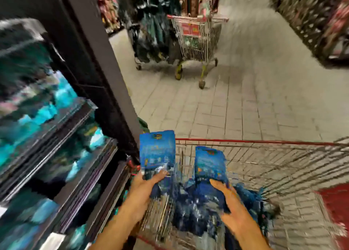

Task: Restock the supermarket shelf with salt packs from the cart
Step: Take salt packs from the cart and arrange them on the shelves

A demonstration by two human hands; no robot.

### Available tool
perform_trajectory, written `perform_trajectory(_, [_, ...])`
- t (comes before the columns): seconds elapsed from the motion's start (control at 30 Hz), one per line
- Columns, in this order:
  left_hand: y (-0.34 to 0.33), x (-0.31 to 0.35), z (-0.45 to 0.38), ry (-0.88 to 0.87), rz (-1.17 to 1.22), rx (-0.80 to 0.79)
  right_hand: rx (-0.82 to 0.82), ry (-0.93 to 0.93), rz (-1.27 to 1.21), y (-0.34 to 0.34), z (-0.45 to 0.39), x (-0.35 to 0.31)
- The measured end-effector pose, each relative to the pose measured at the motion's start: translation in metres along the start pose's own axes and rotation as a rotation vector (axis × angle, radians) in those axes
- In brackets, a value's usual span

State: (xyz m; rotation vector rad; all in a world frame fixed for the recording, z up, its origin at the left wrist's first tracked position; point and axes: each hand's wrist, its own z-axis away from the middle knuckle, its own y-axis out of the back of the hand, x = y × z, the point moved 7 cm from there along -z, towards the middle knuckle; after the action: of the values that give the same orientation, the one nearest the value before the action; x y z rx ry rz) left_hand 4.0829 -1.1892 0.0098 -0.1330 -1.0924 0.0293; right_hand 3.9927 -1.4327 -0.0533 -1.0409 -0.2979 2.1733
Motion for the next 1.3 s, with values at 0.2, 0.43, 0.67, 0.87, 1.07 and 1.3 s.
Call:
perform_trajectory(0.2, [0.073,0.087,0.069,-0.309,-0.013,0.195,-0.266,0.112,0.022,-0.105,0.023,-0.040])
perform_trajectory(0.43, [0.154,0.151,0.170,-0.534,0.020,0.530,-0.610,0.294,0.282,-0.253,0.073,-0.062])
perform_trajectory(0.67, [0.221,0.197,0.294,-0.666,0.050,0.785,-0.991,0.339,0.385,-0.393,0.158,-0.026])
perform_trajectory(0.87, [0.269,0.252,0.393,-0.818,0.069,0.886,-1.217,0.352,0.402,-0.502,0.251,0.003])
perform_trajectory(1.07, [0.323,0.335,0.436,-0.932,0.003,0.937,-1.242,0.478,0.391,-0.600,0.324,0.003])
perform_trajectory(1.3, [0.401,0.375,0.382,-0.805,0.130,1.009,-1.217,0.467,0.503,-0.692,0.319,0.026])
